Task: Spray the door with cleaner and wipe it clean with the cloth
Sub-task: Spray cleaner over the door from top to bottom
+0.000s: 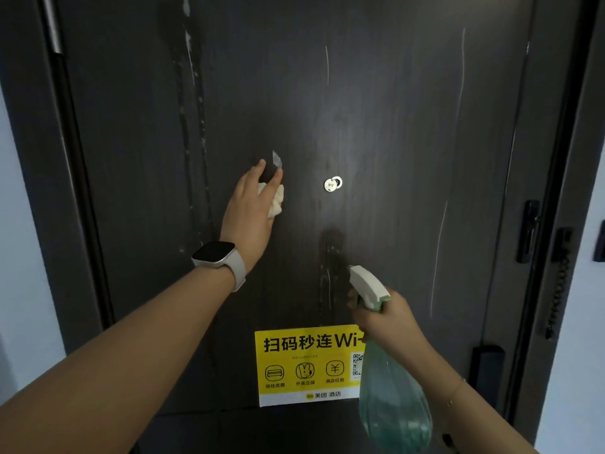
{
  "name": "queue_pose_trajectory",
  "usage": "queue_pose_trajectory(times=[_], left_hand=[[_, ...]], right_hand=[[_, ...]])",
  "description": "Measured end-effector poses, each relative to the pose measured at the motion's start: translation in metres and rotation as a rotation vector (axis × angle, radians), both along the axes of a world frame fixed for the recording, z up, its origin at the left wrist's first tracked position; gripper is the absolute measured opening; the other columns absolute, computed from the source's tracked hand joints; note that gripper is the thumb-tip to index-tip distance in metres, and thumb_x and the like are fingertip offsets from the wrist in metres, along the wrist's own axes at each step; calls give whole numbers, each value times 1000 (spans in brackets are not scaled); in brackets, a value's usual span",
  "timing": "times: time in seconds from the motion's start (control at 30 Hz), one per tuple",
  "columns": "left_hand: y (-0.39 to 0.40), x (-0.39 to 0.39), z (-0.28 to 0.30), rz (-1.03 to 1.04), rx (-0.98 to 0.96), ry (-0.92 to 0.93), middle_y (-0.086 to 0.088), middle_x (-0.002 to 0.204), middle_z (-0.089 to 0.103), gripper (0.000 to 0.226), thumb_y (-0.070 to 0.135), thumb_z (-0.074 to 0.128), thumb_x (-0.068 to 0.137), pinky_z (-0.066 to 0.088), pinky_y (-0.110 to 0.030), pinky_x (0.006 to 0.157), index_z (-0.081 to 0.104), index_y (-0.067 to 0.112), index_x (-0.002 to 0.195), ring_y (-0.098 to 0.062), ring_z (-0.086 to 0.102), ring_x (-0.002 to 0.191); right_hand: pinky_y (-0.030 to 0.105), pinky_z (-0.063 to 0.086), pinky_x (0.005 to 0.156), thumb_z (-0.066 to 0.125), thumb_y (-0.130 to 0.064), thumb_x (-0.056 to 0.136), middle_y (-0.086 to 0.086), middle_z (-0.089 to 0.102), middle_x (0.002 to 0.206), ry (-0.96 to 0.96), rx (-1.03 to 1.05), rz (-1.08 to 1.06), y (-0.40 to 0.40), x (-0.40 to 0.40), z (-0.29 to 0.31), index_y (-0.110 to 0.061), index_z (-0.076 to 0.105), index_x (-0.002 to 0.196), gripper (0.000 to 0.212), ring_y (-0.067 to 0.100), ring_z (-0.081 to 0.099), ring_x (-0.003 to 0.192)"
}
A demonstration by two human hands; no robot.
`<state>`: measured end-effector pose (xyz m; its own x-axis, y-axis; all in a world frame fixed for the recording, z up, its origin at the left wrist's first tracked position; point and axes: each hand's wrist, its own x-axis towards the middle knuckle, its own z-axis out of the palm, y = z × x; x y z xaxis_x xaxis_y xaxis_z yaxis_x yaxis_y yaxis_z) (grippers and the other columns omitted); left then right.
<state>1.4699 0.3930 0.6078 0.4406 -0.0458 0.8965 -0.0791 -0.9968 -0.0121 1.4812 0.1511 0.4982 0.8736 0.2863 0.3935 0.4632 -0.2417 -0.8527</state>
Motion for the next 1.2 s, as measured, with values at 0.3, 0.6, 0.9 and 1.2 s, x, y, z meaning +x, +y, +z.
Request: queue_pose_trajectory(times=[0.3, 0.6, 0.9, 1.2], left_hand=[[-3, 6, 109, -70, 14, -43, -17, 161, 1, 73, 12, 56, 90, 5, -41, 120, 19, 4, 152, -32, -4, 149], [-1, 28, 116, -16, -54, -88, -10, 163, -8, 88, -4, 64, 86, 3, -35, 121, 11, 10, 154, -26, -9, 149], [0, 28, 116, -48, -72, -71, -9, 163, -7, 91, -4, 67, 83, 11, -38, 122, 13, 10, 154, -26, -9, 150], [2, 32, 115, -77, -67, -146, -9, 163, -4, 79, -6, 57, 89, 1, -32, 119, 15, 10, 154, -25, -7, 150]], right_hand=[[27, 44, 42, 57, 0, 66, 32, 60, 83, -103, 175, 75, -3, -3, 135, 2, 63, 88, 23, 20, 49, 47], [21, 43, 39, 47, 14, 72, 33, 58, 82, -366, 136, -27, 20, 1, 298, 11, 63, 84, 20, 22, 50, 43], [29, 45, 52, 51, 8, 64, 22, 59, 69, -417, 108, -168, 36, 0, 338, 1, 59, 69, 10, 23, 52, 46], [25, 46, 41, 47, 11, 71, 23, 62, 84, -382, 116, -64, 39, 6, 319, 4, 57, 73, 13, 23, 52, 49]])
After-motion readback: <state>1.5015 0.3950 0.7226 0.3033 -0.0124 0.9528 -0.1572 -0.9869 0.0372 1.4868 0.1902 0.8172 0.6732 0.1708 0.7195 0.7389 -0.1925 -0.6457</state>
